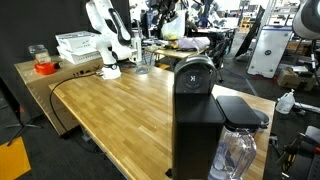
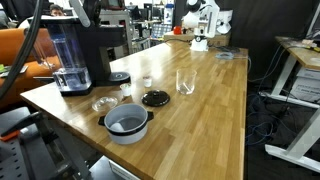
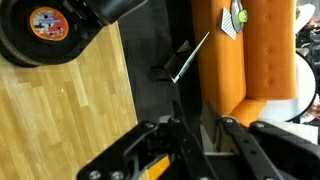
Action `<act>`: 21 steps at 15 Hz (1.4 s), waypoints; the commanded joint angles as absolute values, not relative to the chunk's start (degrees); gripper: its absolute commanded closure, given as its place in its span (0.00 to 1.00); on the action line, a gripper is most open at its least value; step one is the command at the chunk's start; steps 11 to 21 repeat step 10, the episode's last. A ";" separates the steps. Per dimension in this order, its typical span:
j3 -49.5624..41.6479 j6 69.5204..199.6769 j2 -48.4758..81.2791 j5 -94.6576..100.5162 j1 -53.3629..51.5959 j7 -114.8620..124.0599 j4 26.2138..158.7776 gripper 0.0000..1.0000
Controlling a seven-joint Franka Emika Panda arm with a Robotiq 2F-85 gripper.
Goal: Open the lid of the coffee marker
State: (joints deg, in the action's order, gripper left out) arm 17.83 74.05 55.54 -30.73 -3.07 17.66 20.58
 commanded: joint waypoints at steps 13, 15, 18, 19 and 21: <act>18.10 74.52 55.63 -30.87 -2.95 17.85 20.61 0.62; 18.10 74.52 55.63 -30.87 -2.95 17.85 20.61 0.62; 18.10 74.52 55.63 -30.87 -2.95 17.85 20.61 0.62; 18.10 74.52 55.63 -30.87 -2.95 17.85 20.61 0.62; 18.10 74.52 55.63 -30.87 -2.95 17.85 20.61 0.62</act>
